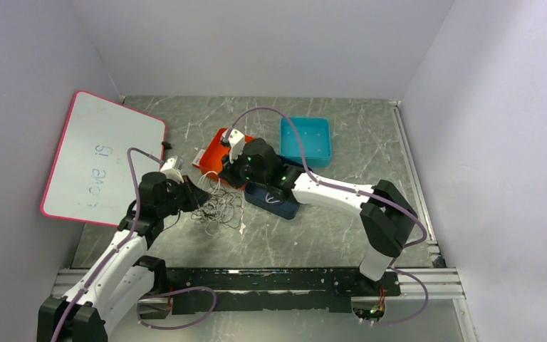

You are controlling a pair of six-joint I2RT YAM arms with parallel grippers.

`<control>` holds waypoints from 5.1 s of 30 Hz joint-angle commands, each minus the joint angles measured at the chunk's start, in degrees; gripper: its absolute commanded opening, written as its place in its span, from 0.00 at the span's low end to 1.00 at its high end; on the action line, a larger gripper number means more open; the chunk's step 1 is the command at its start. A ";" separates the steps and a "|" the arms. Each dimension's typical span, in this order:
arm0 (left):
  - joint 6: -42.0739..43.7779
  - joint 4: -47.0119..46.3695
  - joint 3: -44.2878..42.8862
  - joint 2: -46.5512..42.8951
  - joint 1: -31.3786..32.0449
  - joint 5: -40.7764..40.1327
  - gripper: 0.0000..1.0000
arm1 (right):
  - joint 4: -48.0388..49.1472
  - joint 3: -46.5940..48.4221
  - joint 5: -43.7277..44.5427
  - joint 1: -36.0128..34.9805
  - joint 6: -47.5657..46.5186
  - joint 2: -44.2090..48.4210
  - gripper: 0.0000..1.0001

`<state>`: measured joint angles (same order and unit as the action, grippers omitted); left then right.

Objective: Untangle the cables

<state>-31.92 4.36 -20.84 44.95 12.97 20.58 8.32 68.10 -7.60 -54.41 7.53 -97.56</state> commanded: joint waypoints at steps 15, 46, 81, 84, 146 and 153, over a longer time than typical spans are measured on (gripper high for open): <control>0.44 -0.66 -1.00 -0.14 0.39 -0.01 0.07 | 1.43 3.66 -2.04 -0.26 -2.18 -4.80 0.42; -1.71 3.76 -1.31 1.62 0.30 -7.34 0.12 | -10.39 5.06 14.51 -0.41 -6.52 11.82 0.00; -2.40 0.45 1.09 6.74 0.30 -8.45 0.41 | -12.31 21.97 10.02 -0.35 -5.65 24.59 0.00; -2.43 -0.19 1.40 7.15 0.30 -8.27 0.41 | -12.86 23.64 8.89 -0.34 -5.38 24.62 0.00; -3.12 0.56 0.42 6.78 0.28 -8.52 0.45 | -33.34 14.31 22.92 13.01 5.82 24.32 0.00; -2.94 0.29 0.59 7.05 0.34 -8.22 0.45 | -29.89 9.57 18.94 16.08 6.84 23.12 0.00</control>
<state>-34.57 5.82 -19.33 52.03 13.23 12.60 -24.51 79.66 14.39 -40.14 13.13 -74.35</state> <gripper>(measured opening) 0.448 0.010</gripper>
